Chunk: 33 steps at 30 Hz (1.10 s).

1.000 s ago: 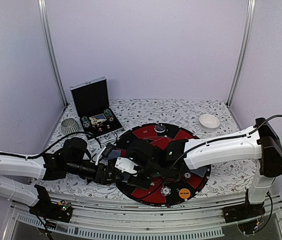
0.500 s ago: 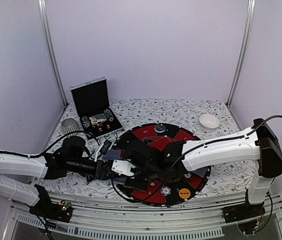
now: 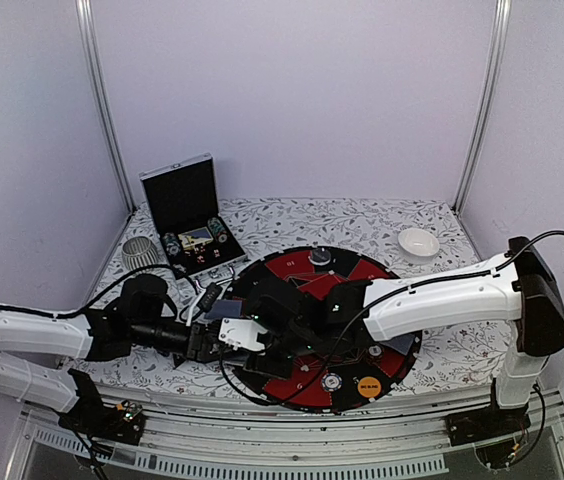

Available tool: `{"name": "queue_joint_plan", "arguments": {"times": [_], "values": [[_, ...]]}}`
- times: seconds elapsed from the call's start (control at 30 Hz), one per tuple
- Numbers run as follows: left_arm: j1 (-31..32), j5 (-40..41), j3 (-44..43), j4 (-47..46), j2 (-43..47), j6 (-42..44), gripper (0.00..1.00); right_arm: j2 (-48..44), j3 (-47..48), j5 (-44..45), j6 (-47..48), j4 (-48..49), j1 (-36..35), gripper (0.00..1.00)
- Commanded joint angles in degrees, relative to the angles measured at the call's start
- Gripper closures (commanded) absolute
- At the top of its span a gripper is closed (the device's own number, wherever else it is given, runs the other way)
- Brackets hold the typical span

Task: Distribute texas hold em gaming equipment
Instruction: Pass from the right arm to the left

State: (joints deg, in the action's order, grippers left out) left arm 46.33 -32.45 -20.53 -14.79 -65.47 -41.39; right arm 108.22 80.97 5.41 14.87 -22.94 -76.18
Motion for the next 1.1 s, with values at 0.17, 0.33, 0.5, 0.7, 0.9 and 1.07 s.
{"name": "queue_joint_plan", "arguments": {"times": [0.17, 0.33, 0.5, 0.7, 0.9, 1.07], "values": [[-0.46, -2.50, 3.06, -3.38, 1.00, -2.34, 0.58, 1.49, 3.35, 3.30, 2.32, 1.32, -0.37, 0.73], [-0.42, -3.91, 3.99, -5.16, 1.43, -3.22, 0.76, 2.05, 4.53, 5.47, 3.29, 1.34, -0.37, 0.75], [-0.42, -4.80, 4.47, -5.83, 3.33, -3.72, 1.00, 2.42, 5.57, 6.52, 4.10, 1.38, -0.37, 0.76], [-0.41, -0.95, 5.12, -3.53, 9.14, -2.78, 1.00, 1.01, 4.94, 7.29, 2.86, 1.74, -0.39, 0.34], [-0.41, 3.88, 3.16, 1.86, 17.18, 2.08, 1.00, -9.30, -1.77, -2.25, -3.45, 9.36, 0.11, 0.01], [-0.37, 3.08, 0.86, 4.33, 20.99, 5.74, 1.00, -22.02, -15.51, -23.81, -16.57, 28.15, 5.98, 0.01]]}}
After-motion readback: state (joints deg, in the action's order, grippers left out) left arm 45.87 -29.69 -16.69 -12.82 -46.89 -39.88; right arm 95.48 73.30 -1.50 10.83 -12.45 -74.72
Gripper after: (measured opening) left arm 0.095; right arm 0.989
